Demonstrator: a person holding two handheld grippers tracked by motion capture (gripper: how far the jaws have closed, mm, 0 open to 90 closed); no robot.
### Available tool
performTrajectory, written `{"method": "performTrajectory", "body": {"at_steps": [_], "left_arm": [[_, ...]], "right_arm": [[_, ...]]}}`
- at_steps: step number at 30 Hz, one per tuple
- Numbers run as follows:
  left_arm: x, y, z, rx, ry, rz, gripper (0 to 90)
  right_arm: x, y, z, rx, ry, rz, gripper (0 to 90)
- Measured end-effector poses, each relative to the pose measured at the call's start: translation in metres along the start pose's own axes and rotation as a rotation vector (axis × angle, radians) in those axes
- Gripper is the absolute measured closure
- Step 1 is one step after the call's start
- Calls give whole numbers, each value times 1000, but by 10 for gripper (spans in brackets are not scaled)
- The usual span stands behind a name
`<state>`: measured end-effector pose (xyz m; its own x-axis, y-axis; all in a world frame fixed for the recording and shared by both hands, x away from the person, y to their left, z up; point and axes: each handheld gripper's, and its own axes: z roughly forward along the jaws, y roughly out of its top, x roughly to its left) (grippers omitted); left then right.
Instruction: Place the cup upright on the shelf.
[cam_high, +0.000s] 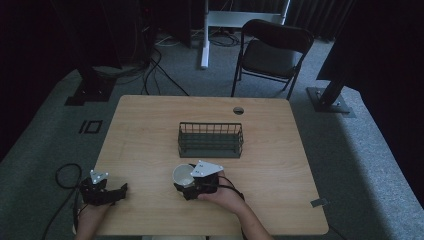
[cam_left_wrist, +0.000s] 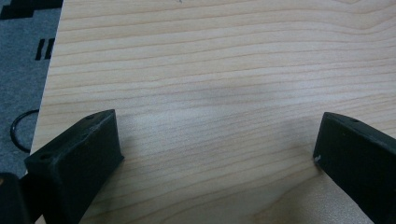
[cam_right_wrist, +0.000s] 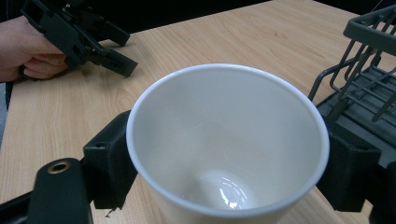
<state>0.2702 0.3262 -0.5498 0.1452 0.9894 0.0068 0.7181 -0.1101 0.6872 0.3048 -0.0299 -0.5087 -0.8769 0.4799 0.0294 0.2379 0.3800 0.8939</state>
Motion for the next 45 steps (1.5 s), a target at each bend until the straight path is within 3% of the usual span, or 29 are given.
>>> {"method": "performTrajectory", "body": {"at_steps": [9, 29, 37, 45], "left_arm": [[0, 0, 0, 2, 0, 0, 9], [0, 0, 0, 1, 0, -2, 9], [0, 0, 0, 1, 0, -2, 9], [0, 0, 0, 1, 0, -2, 9]], "right_arm": [[2, 12, -3, -15, 29, -5, 193], [0, 54, -19, -73, 38, -18, 193], [-9, 78, -33, -133, -6, -4, 193], [-19, 100, -51, -182, -86, -8, 193]]}}
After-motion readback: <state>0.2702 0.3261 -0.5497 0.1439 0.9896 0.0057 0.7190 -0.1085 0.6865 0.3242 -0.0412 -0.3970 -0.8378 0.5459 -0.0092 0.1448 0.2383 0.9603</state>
